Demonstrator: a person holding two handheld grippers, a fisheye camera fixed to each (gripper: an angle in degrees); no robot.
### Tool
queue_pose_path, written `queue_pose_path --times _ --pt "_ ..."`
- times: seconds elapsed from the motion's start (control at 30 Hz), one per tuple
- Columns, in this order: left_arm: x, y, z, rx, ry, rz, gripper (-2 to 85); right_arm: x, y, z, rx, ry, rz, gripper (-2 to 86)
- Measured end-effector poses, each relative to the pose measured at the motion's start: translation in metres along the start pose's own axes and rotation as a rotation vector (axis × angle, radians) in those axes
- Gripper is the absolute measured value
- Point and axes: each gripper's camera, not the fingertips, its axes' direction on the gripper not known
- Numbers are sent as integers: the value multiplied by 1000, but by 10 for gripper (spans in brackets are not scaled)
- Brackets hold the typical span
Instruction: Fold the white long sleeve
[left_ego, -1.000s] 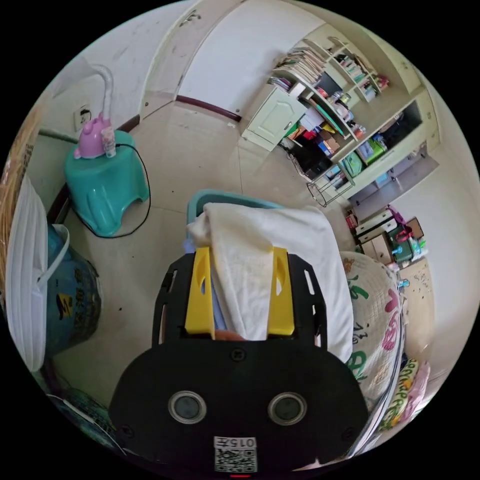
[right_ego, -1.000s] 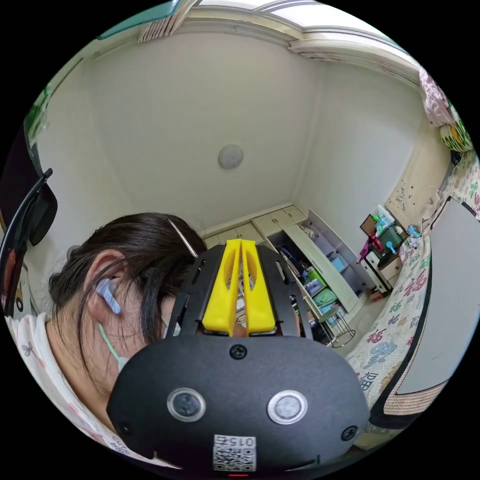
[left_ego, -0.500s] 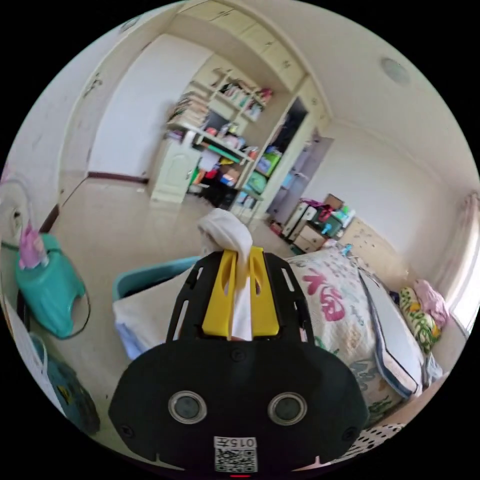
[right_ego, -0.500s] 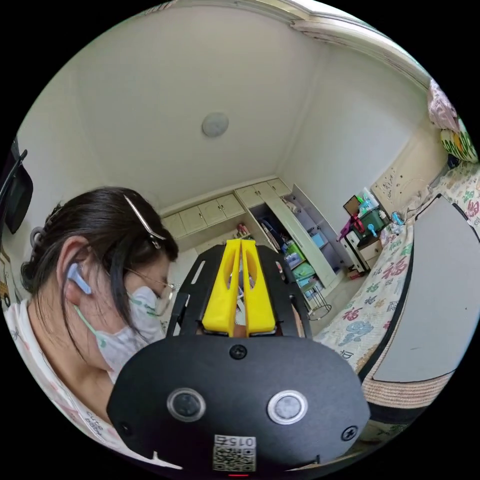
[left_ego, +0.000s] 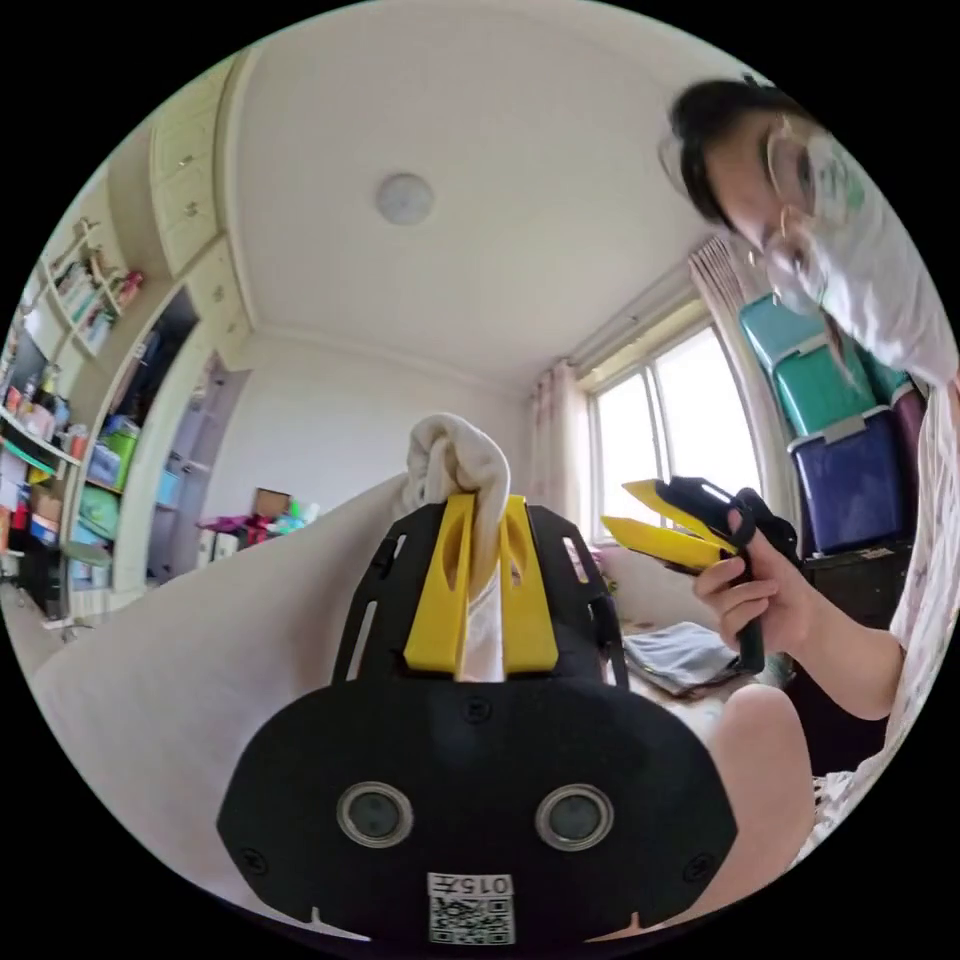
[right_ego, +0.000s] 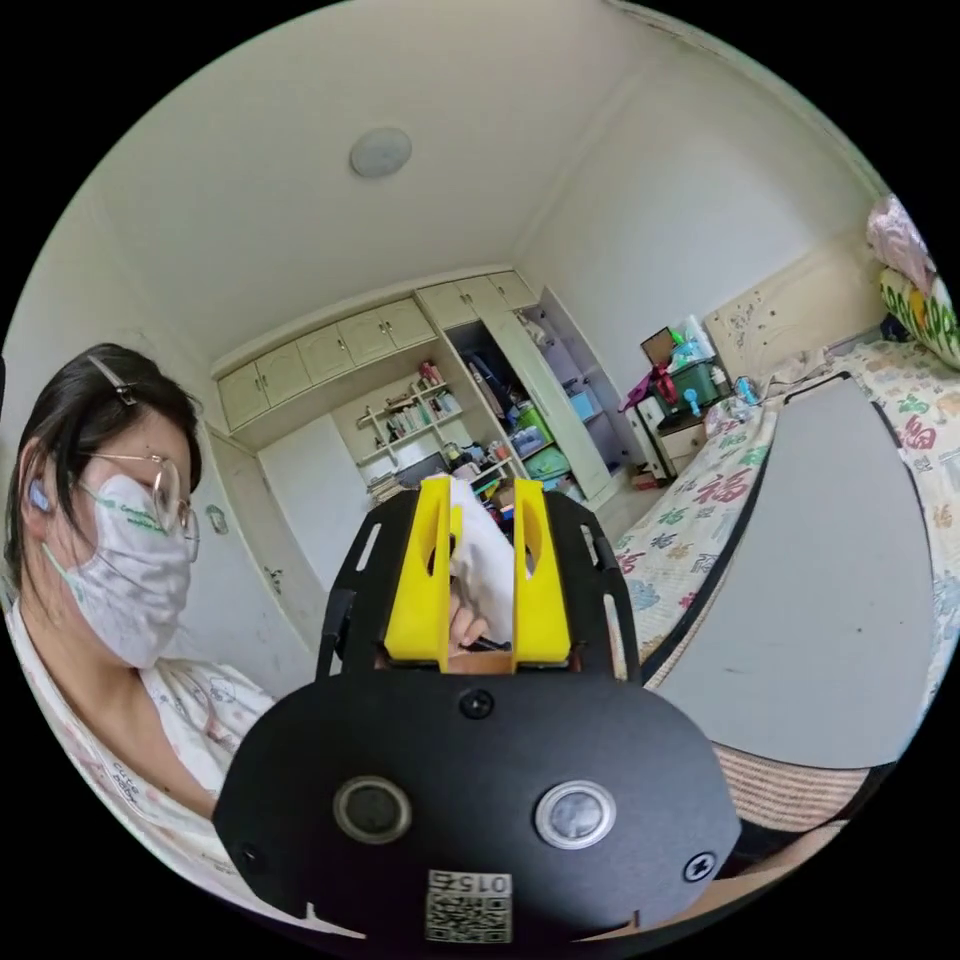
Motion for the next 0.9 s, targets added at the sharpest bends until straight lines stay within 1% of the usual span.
queue_pose_path --times 0.03,0.07,0.1,0.17,0.2,0.23,0.27,0.37,0.43,0.47,0.5,0.53,0.6,0.67,0.7,0.77,0.83,0.9 --pt "26 21 35 -72 50 -6 30 29 -5 6 16 72 -15 103" --pt "50 50 70 -173 75 -15 37 63 -8 14 22 186 -33 109" --pt "60 67 85 -233 82 -31 42 82 -9 19 15 251 -33 110" --pt "86 139 132 -457 160 -130 56 175 -13 38 -89 481 33 113" --pt "91 155 136 -484 213 -153 56 199 -15 41 -121 519 71 114" --pt "102 178 139 -510 333 -180 58 239 -20 44 -173 559 123 113" --pt "113 191 139 -546 389 -179 65 269 -26 45 -176 565 136 112" --pt "130 194 123 -611 390 -90 80 325 -53 63 -167 598 94 113" --pt "118 180 105 -613 352 -82 88 360 -70 92 -202 634 58 118" --pt "98 165 91 -602 313 -154 91 388 -80 114 -231 649 52 120" --pt "85 156 82 -580 312 -194 91 403 -84 126 -247 652 55 121" --pt "59 139 63 -516 313 -244 91 435 -92 150 -281 651 73 124" --pt "17 120 35 -461 182 -284 90 487 -101 191 -330 642 122 129" --pt "-32 112 2 -485 -184 -298 109 558 -110 250 -398 625 213 134" --pt "-42 113 -4 -496 -257 -304 119 574 -112 266 -424 624 233 135" --pt "-79 127 -16 -596 -460 -346 136 636 -120 327 -538 661 312 142" --pt "-98 145 -13 -681 -542 -389 140 680 -129 366 -596 689 383 148" --pt "-110 164 -5 -716 -575 -424 144 715 -136 396 -610 686 422 151"
